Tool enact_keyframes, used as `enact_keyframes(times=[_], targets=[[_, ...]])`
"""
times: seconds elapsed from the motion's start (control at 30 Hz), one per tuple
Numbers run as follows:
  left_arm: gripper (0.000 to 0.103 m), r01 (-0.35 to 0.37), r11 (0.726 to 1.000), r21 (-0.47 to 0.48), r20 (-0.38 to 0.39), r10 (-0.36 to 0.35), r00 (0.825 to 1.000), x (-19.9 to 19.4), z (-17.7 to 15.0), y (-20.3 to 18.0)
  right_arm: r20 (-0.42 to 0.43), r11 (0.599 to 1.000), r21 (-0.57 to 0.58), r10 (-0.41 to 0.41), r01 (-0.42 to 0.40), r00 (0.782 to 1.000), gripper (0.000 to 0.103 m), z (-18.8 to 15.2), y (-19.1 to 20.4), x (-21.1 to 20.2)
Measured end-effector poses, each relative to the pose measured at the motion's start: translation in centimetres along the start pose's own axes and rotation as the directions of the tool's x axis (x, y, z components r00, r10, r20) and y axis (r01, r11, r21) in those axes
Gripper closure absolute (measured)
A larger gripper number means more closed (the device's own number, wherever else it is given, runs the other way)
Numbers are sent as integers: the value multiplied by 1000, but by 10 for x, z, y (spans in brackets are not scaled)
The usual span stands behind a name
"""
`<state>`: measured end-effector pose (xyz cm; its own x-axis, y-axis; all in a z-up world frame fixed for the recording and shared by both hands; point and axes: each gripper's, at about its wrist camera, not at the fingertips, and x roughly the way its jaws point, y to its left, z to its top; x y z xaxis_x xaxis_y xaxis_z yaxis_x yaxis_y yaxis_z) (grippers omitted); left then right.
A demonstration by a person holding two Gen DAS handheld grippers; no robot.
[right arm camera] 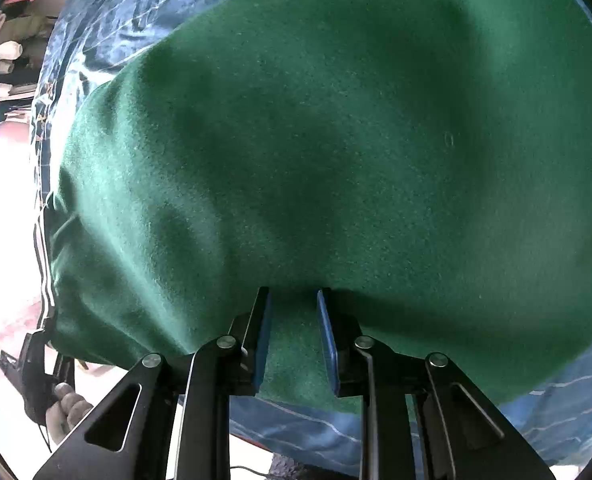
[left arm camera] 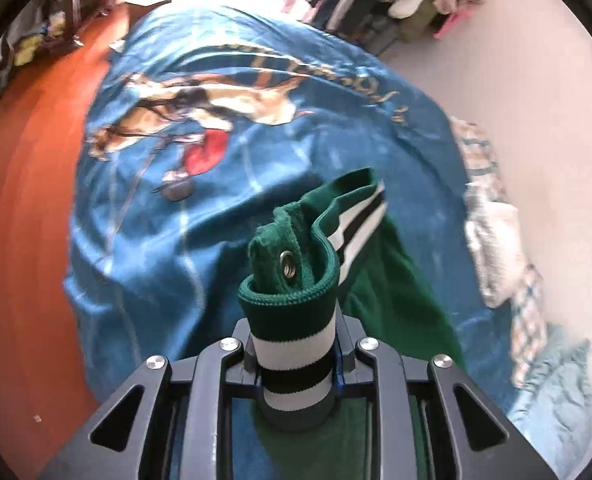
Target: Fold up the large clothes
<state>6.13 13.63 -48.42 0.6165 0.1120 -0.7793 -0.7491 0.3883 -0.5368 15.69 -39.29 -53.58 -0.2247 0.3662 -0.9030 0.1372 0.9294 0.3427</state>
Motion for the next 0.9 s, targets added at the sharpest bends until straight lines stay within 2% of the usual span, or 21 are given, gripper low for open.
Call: enact_keyframes(times=[0.1,0.17,0.23,0.3,0.33,0.4,0.43,0.47,0.5,0.57,0.63,0.7,0.77,0.83,0.87,0.9], targets=[[83,100,986,-131,7,-100,995,17,10,24,-6,1000,11,16,-16,1000,79,3,-3,0],[81,114,971,-211,1,-116,993,35,11,44,-11,1000,4,20,-20,1000,79,4,-5,0],[70,111,962,-251,-18,-119,993,56,7,60,-18,1000,1,22,-22,1000,78,3,-7,0],[55,123,964,-235,-39,-136,990,65,2,61,-25,1000,11,30,-29,999,78,4,-10,-1],[51,116,973,-200,-40,-127,991,69,1,57,-30,999,15,35,-34,999,78,5,-11,-1],[51,65,991,-117,-47,-71,996,70,2,43,-38,999,18,41,-40,998,77,7,-13,-1],[53,23,998,-64,-50,-26,998,71,4,31,-40,999,15,42,-41,998,77,8,-13,0],[69,12,999,-42,-44,-14,999,69,6,25,-41,999,12,42,-41,998,77,8,-14,0],[78,4,1000,-30,-39,-5,999,67,9,20,-43,999,9,41,-41,998,77,9,-13,0],[83,16,999,-42,-20,-17,1000,60,19,12,-45,999,13,49,-49,998,75,10,-14,-1],[86,45,997,-69,7,-45,999,48,36,1,-48,997,25,77,-76,996,74,9,-10,-3],[86,84,994,-74,25,-82,996,41,52,-7,-58,984,54,171,-168,984,74,9,-5,-4],[87,103,992,-66,34,-101,994,37,68,-14,-46,977,22,211,-211,976,74,15,17,-5],[86,108,994,-14,29,-107,994,37,81,-21,-22,977,-40,208,-209,978,74,25,40,-2],[86,102,995,-1,19,-102,995,41,82,-23,16,985,-77,156,-154,988,76,33,54,1],[86,122,993,10,-7,-122,993,48,82,-23,57,993,-99,74,-69,996,92,40,61,5]])
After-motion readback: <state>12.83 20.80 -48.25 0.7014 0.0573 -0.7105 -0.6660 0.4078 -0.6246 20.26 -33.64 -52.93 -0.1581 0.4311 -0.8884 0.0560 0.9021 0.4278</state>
